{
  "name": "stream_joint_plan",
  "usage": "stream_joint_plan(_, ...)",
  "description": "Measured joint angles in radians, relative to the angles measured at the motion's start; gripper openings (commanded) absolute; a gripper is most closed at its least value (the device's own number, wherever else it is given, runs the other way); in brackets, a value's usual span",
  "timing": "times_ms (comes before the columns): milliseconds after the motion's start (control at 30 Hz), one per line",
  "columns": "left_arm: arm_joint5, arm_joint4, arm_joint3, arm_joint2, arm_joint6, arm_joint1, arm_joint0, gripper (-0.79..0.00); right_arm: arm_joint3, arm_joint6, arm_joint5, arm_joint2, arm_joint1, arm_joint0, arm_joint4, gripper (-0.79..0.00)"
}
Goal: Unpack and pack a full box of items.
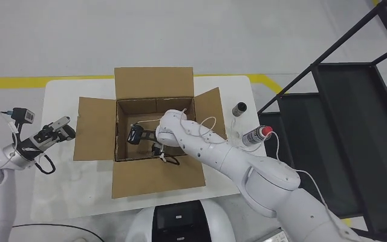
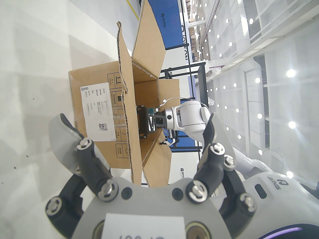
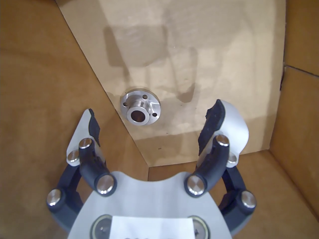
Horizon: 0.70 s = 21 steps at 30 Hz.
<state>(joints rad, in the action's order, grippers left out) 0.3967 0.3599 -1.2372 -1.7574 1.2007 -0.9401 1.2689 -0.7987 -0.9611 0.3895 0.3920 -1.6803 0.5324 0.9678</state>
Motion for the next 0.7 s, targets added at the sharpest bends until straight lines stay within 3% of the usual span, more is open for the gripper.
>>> stream_joint_plan(300,0.000,0.000,0.000,0.000,0.000,0.000,0.000,0.000,0.104,0.009,0.033,-0.025,-0.051,-0.020,0.001,0.000)
stream_joint_plan(433,0.000,0.000,0.000,0.000,0.000,0.000,0.000,0.000,0.146,-0.003,0.047,-0.032,-0.070,-0.026,-0.001,-0.049)
stream_joint_plan(467,0.000,0.000,0.000,0.000,0.000,0.000,0.000,0.000,0.158,-0.004,0.051,-0.033,-0.076,-0.028,-0.001,-0.080)
stream_joint_plan(500,0.000,0.000,0.000,0.000,0.000,0.000,0.000,0.000,0.167,-0.007,0.053,-0.034,-0.080,-0.030,-0.001,-0.172)
stream_joint_plan(533,0.000,0.000,0.000,0.000,0.000,0.000,0.000,0.000,0.175,-0.010,0.056,-0.036,-0.084,-0.033,0.000,-0.172)
stream_joint_plan(600,0.000,0.000,0.000,0.000,0.000,0.000,0.000,0.000,0.194,-0.012,0.061,-0.038,-0.094,-0.038,0.002,-0.431)
stream_joint_plan(700,0.000,0.000,0.000,0.000,0.000,0.000,0.000,0.000,0.218,-0.018,0.065,-0.041,-0.107,-0.046,0.007,-0.514)
